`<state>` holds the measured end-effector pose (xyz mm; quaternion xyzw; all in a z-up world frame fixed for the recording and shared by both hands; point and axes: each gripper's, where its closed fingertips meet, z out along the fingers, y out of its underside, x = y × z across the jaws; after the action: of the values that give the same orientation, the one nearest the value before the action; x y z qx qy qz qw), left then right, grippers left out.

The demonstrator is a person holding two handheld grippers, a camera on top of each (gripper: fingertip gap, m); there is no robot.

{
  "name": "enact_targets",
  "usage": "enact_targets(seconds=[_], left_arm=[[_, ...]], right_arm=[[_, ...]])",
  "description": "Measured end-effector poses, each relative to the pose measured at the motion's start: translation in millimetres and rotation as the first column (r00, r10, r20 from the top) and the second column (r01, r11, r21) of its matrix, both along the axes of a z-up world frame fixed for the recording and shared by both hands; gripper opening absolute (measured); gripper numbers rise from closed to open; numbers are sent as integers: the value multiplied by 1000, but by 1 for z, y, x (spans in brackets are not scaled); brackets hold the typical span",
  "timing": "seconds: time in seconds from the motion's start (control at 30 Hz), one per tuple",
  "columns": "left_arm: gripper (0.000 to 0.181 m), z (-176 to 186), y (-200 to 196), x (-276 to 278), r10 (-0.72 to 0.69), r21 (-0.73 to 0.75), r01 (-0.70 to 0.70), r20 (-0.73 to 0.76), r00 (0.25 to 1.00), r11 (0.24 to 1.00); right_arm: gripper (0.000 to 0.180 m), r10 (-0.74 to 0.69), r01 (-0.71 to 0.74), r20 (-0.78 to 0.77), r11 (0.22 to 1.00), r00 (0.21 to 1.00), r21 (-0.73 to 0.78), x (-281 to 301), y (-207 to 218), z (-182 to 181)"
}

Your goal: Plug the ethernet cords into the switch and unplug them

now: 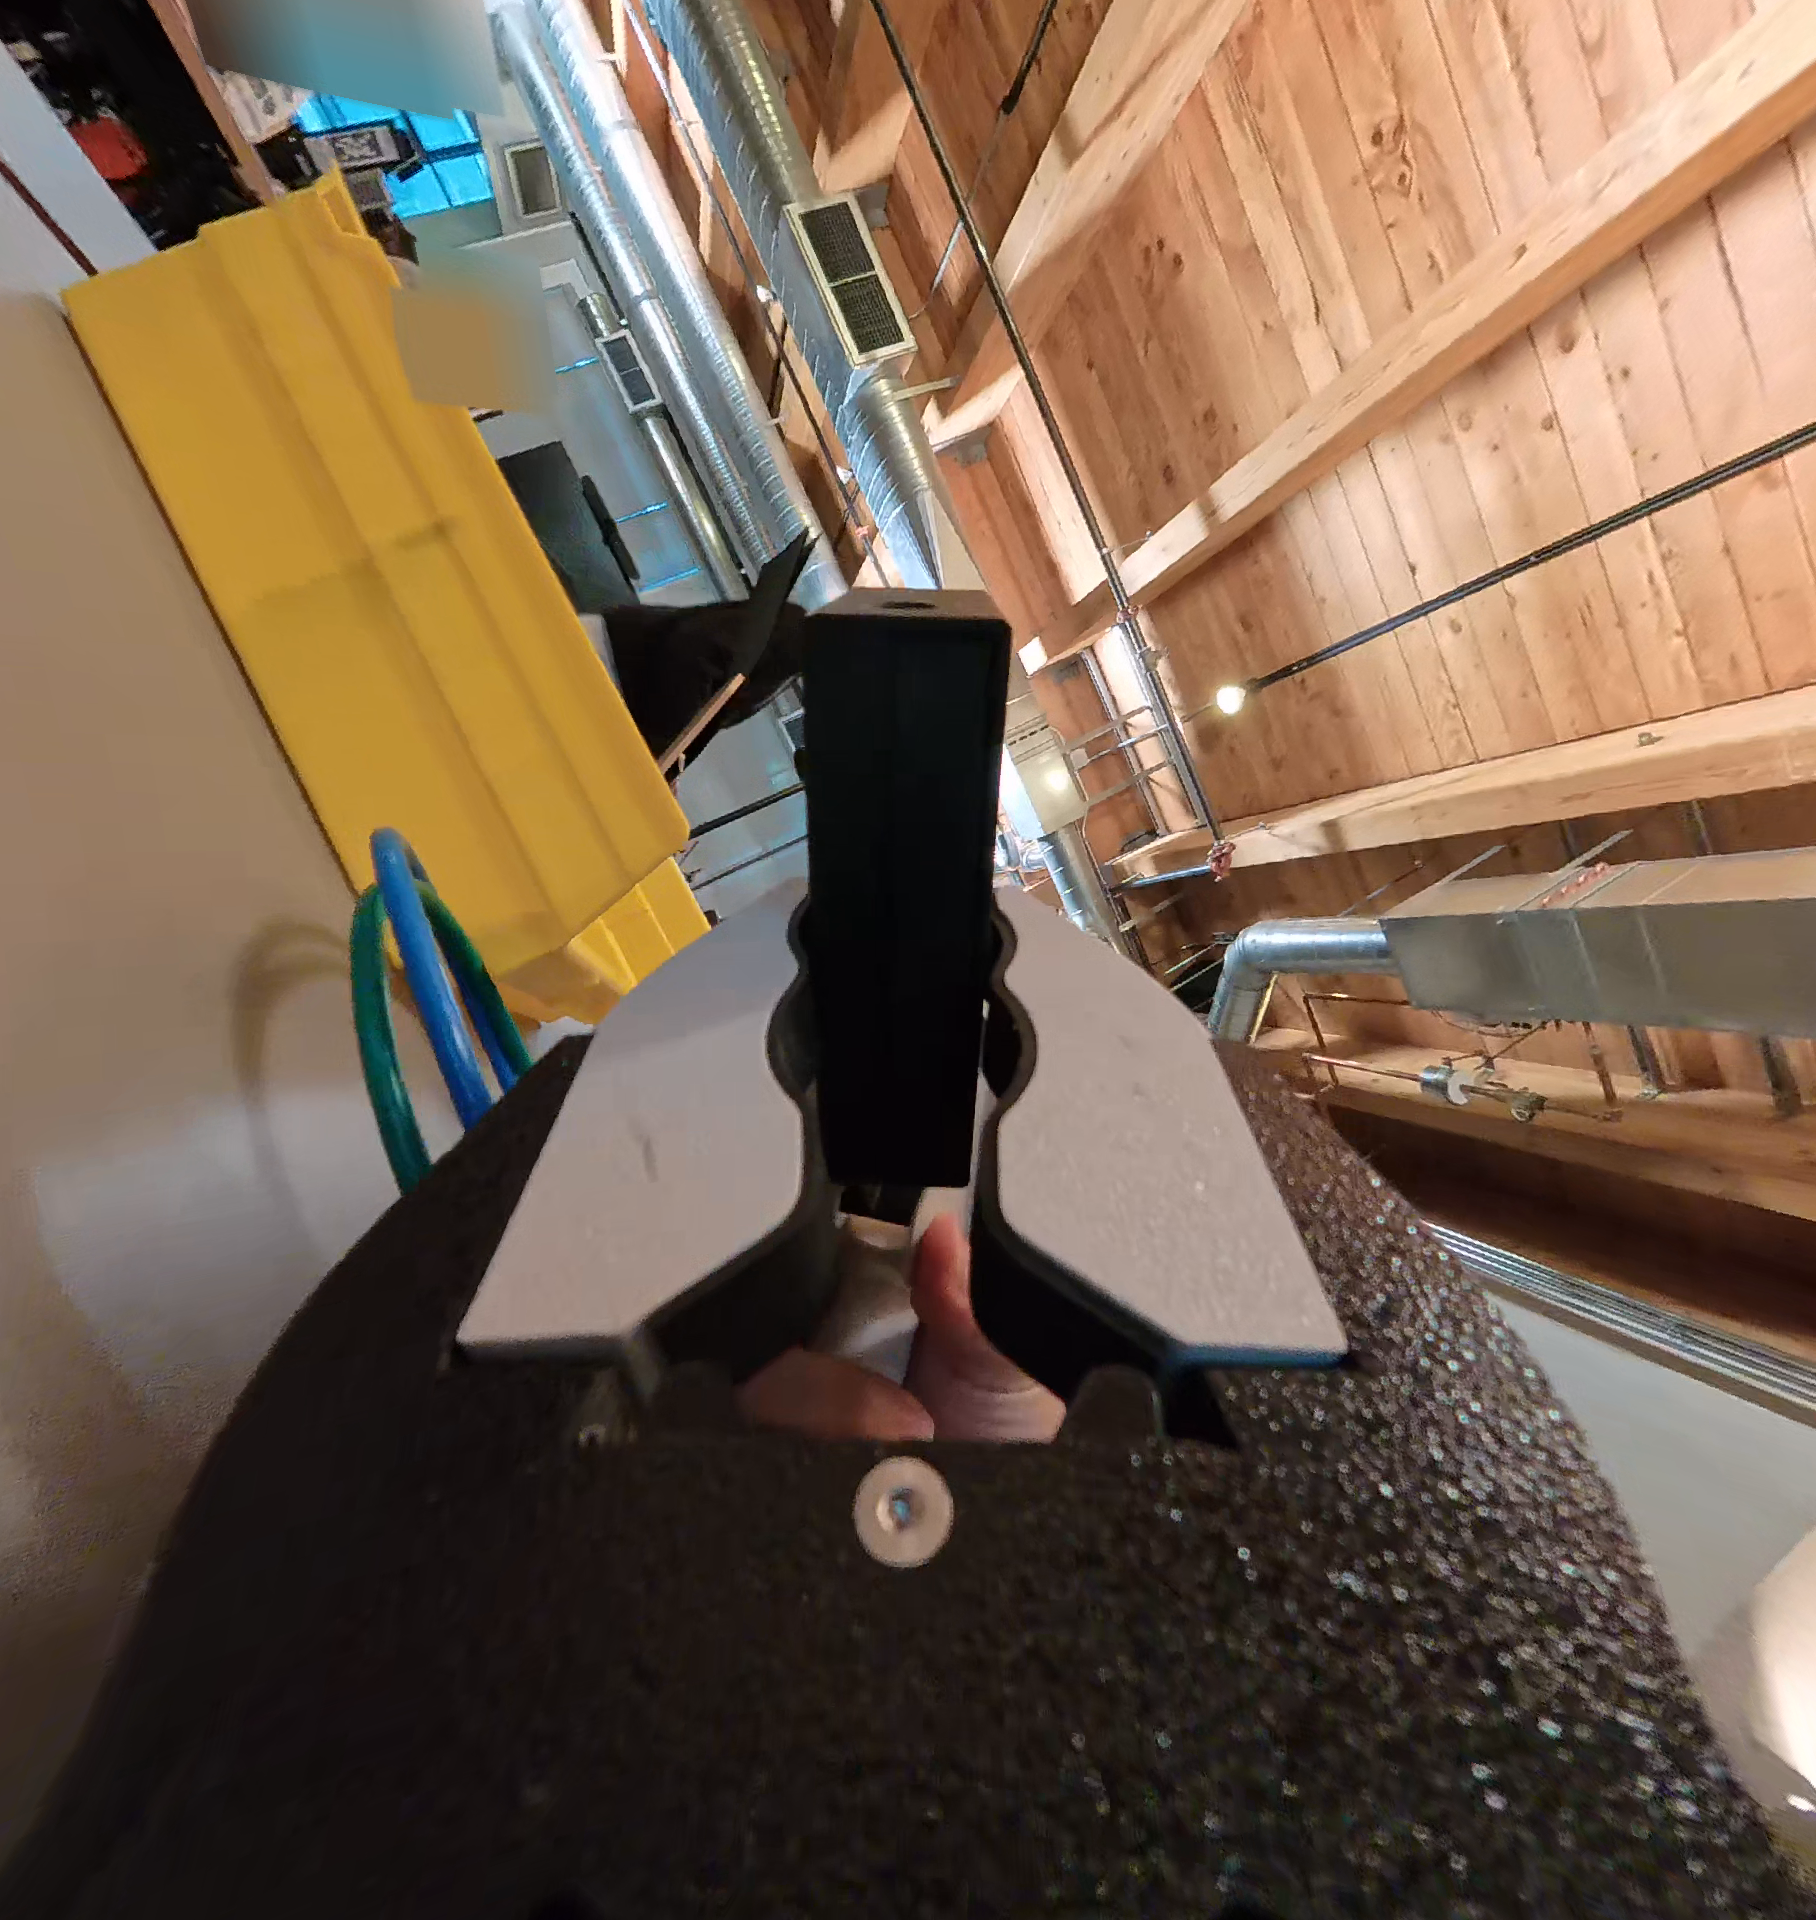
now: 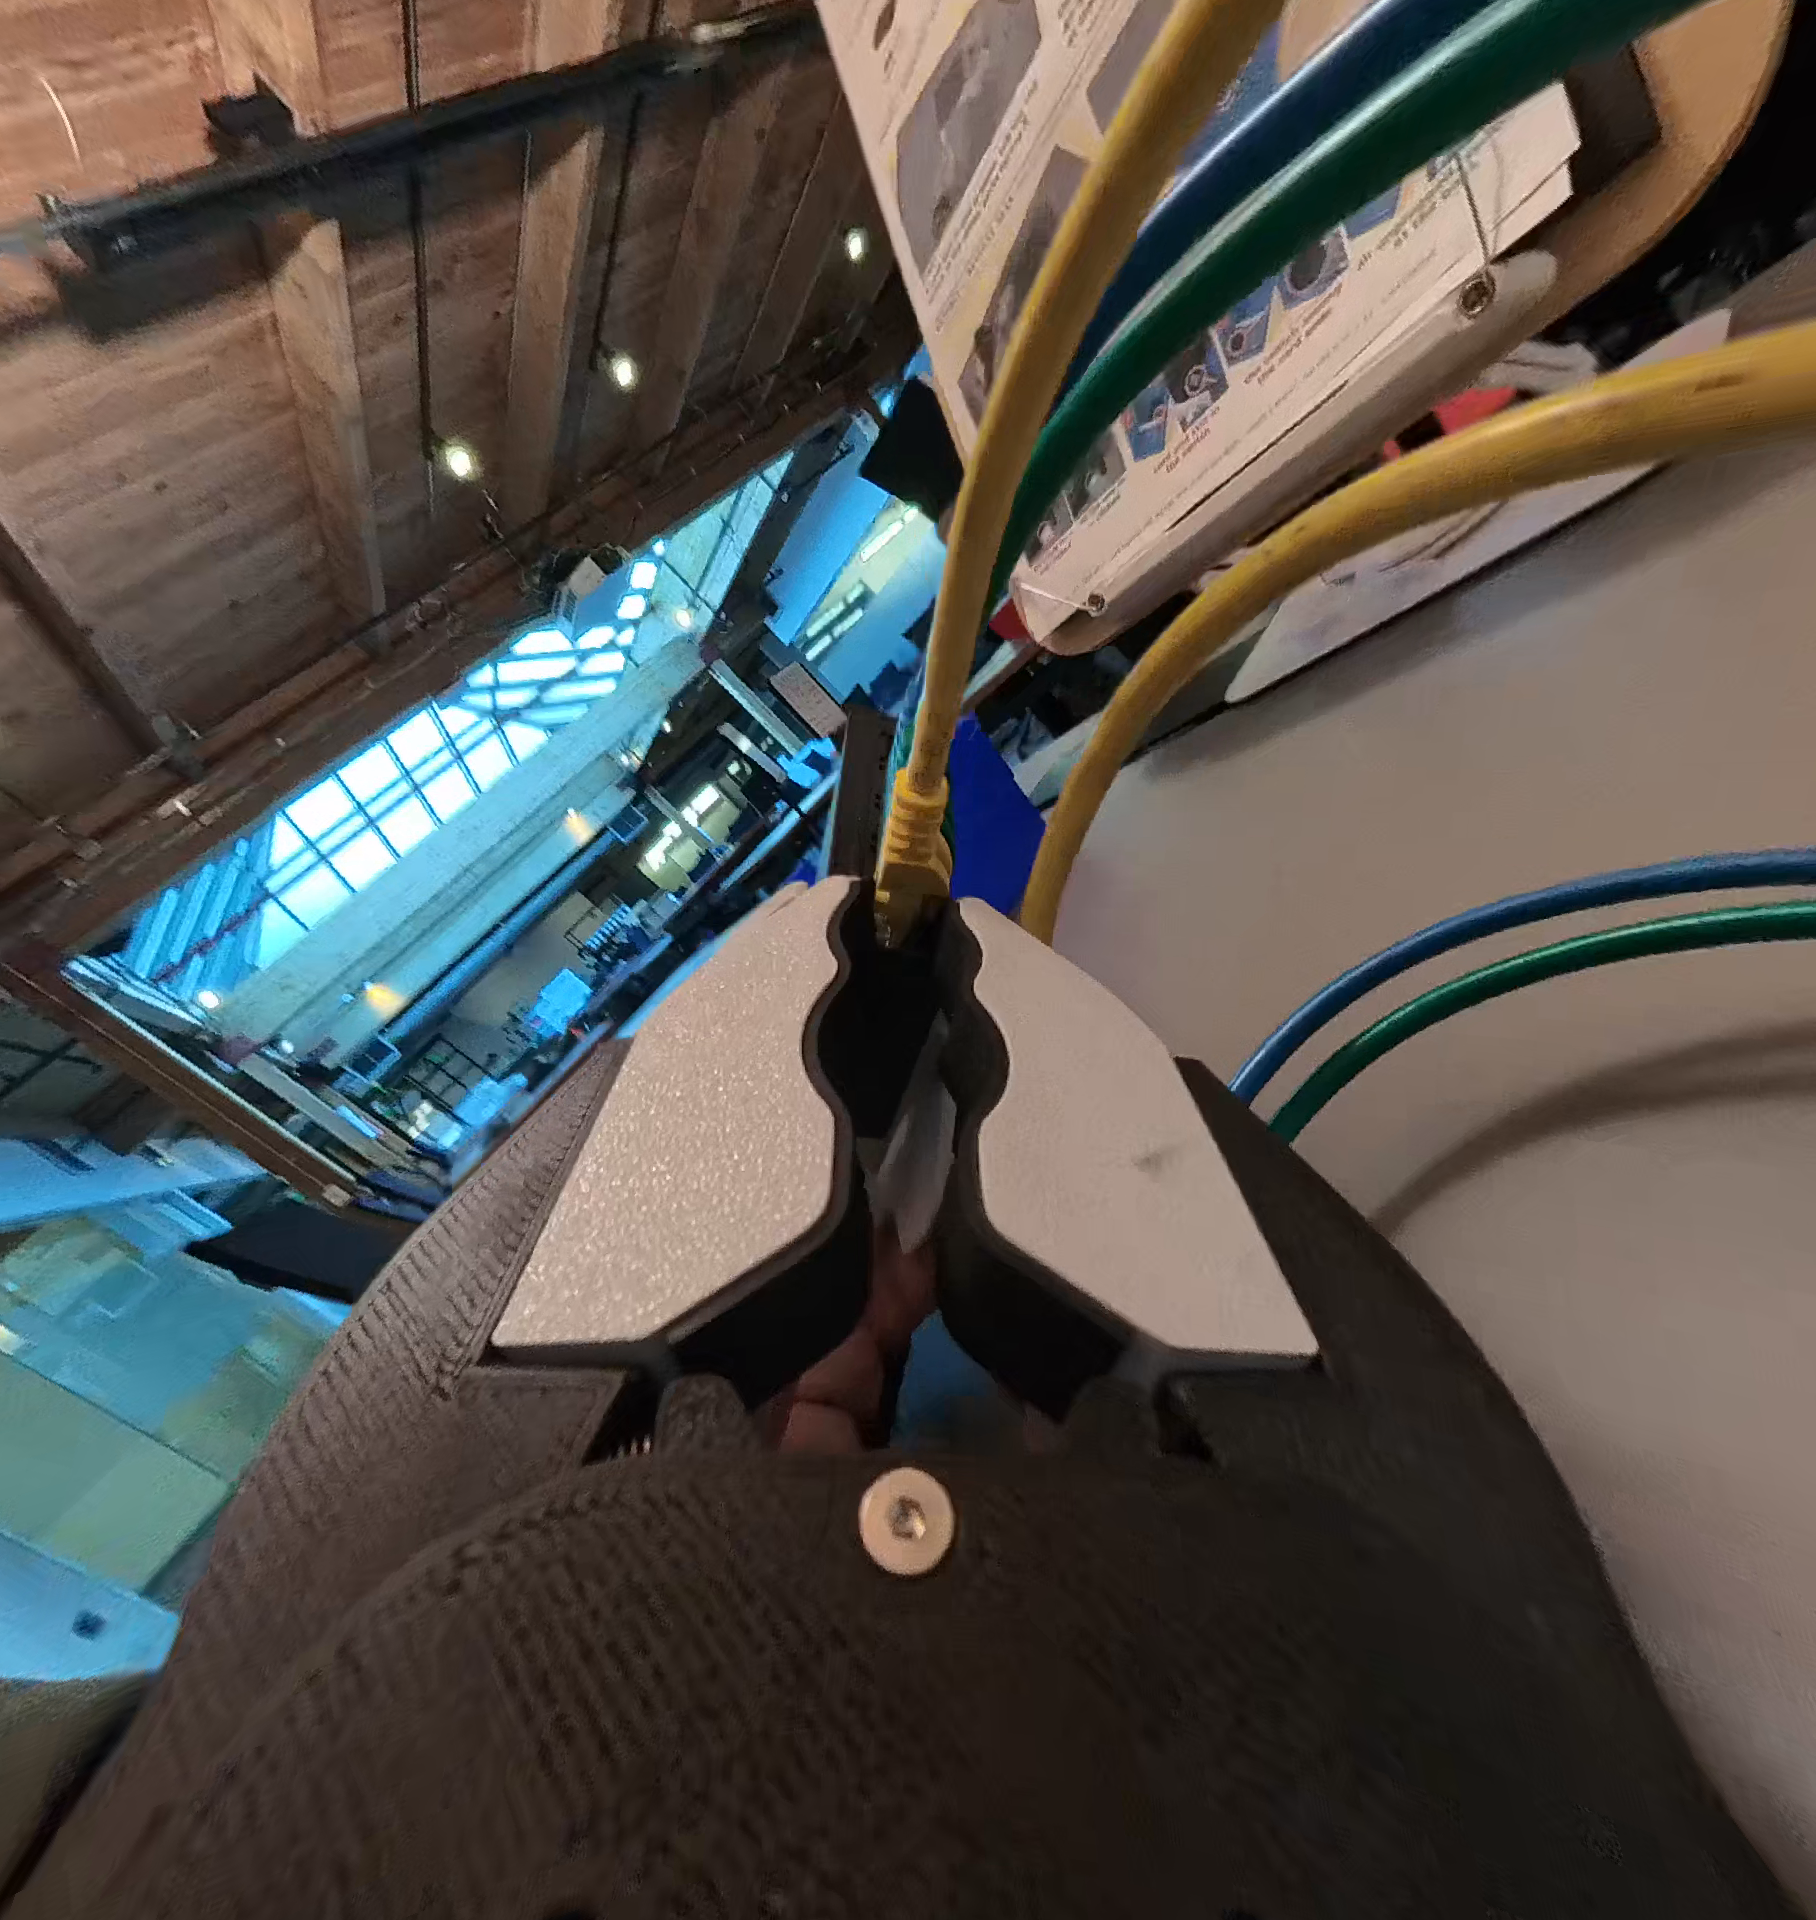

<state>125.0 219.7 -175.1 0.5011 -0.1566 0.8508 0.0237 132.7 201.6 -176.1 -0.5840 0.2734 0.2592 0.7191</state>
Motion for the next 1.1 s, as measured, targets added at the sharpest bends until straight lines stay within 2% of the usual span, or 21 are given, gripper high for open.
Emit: enact_targets(seconds=[0.1, 0.2, 0.3, 0.37, 0.43, 0.5, 0.53, 0.63, 0.83, 0.97, 1.1], left_arm=[[27, 2, 1, -1, -27, -47, 26, -8, 1000, 999], [27, 5, -1, -2, -36, -61, 37, 6, 999, 997], [27, 10, -6, -3, -46, 43, 45, 22, 999, 998], [27, 20, -10, -5, -56, 109, 48, 70, 996, 993], [27, 23, -13, -7, -80, 187, 63, 81, 993, 980], [27, 21, -2, -9, -80, 152, 68, 78, 994, 986], [27, 19, 5, -9, -54, 123, 46, 65, 996, 991], [27, 20, 12, -10, -11, 159, 0, 69, 998, 987], [27, 45, 39, -24, 130, 179, -154, 142, 981, 972], [27, 55, 62, -35, 207, 205, -236, 154, 966, 950], [27, 56, 75, -40, 240, 231, -270, 149, 959, 935]], right_arm=[[16, -5, 18, 143, 996, 990, -88, -1, 0, 2], [13, -22, 42, 194, 994, 981, -99, 0, -3, 7], [12, -8, 33, 225, 994, 974, -107, 0, -7, 10], [15, 9, 8, 220, 997, 976, -75, -3, -10, 21], [14, -41, 41, 189, 999, 981, 2, 8, -20, 37], [11, -71, 62, 179, 997, 981, 54, 25, -39, 55], [11, -51, 45, 199, 998, 979, 33, 27, -44, 58], [12, 7, 10, 325, 999, 946, -52, 15, -54, 69], [12, 115, -115, 418, 993, 901, -24, 8, -76, 139], [8, 145, -113, 457, 989, 878, -98, 41, -81, 168], [9, 111, -94, 461, 994, 880, -59, 81, -86, 204]])
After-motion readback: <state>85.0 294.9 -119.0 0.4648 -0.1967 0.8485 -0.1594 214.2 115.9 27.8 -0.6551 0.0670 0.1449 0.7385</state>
